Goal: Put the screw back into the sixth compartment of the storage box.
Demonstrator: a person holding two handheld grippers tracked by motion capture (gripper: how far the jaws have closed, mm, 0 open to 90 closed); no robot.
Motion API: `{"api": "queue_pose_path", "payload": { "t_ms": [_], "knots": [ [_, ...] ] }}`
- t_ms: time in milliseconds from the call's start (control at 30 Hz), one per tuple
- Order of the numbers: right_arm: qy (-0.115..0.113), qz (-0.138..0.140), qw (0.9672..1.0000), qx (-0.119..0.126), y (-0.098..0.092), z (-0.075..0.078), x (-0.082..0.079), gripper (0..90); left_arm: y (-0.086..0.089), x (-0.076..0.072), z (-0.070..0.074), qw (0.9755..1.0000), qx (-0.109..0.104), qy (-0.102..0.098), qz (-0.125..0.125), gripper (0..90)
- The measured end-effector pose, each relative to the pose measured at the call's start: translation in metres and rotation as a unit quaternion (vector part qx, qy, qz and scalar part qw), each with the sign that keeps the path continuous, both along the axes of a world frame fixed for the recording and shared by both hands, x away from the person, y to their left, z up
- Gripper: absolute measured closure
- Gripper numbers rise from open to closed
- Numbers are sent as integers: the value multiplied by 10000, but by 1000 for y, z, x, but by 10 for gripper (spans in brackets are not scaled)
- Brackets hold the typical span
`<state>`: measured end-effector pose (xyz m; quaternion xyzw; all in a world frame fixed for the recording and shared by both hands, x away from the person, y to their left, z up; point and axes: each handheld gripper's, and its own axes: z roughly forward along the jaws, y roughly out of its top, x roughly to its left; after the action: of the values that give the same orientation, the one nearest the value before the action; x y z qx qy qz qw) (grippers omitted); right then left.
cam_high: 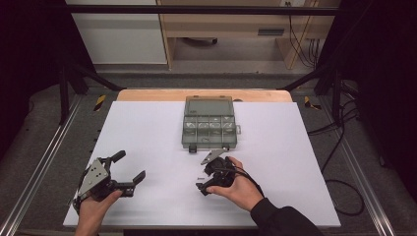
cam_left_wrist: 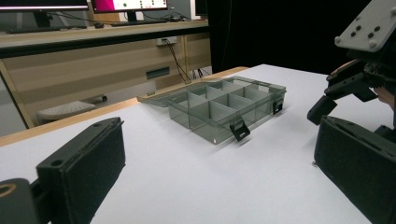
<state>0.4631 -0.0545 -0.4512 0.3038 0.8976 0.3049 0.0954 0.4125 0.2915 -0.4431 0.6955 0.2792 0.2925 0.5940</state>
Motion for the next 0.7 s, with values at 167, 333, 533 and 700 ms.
{"api": "queue_pose_path", "payload": {
  "t_ms": [167, 333, 533, 700],
  "knots": [
    [21, 189, 9996, -218, 7, -2, -1, 162, 0, 0, 0, 10000, -15, -2, 12, 17],
    [70, 277, 9990, -350, 11, -1, 1, 190, 0, 0, 0, 10000, -11, -2, 13, 17],
    [185, 372, 9978, -516, 14, 1, 4, 216, 1, 0, 0, 10000, -13, -2, 16, 17],
    [273, 456, 9967, -620, 18, 1, 5, 257, 1, 0, 0, 10000, -17, -9, 22, 17]
  ]
}}
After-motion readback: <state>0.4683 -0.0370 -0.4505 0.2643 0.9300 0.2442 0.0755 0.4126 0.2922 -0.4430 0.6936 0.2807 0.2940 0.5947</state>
